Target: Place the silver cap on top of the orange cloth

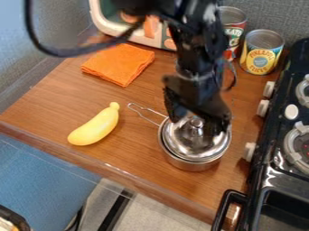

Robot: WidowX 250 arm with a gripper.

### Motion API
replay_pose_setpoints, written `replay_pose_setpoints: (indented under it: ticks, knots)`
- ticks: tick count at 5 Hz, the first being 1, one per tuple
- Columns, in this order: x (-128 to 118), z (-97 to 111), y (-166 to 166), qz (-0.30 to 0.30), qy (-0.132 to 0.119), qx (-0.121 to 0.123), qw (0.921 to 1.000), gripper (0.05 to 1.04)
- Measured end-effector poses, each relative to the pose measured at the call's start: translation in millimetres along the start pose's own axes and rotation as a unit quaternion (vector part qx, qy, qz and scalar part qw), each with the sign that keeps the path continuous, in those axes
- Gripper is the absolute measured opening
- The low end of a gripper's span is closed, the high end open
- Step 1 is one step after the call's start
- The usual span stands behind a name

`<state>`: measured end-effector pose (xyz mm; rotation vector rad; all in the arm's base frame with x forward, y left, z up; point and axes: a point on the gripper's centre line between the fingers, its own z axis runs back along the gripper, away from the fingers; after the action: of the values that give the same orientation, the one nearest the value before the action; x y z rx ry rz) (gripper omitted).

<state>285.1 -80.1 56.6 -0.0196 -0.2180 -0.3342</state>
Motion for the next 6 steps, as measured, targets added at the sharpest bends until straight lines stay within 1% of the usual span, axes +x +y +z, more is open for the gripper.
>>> replay_pose_setpoints:
  ticks: [1, 2, 3, 5, 6]
  knots:
    - [4.0, -5.0, 2.2, 0.005, 0.011, 0.007, 0.9999, 0.999]
    - [5.3, -6.3, 3.3, 0.004, 0.013, 0.010, 0.9999, 0.999]
    - [8.9, -7.8, 4.5, 0.006, 0.010, 0.013, 0.9998, 0.951]
    - [11.2, -6.7, 5.8, 0.007, 0.003, 0.015, 0.9999, 0.424]
    - [11.2, -6.9, 7.4, 0.009, 0.004, 0.014, 0.9998, 0.291]
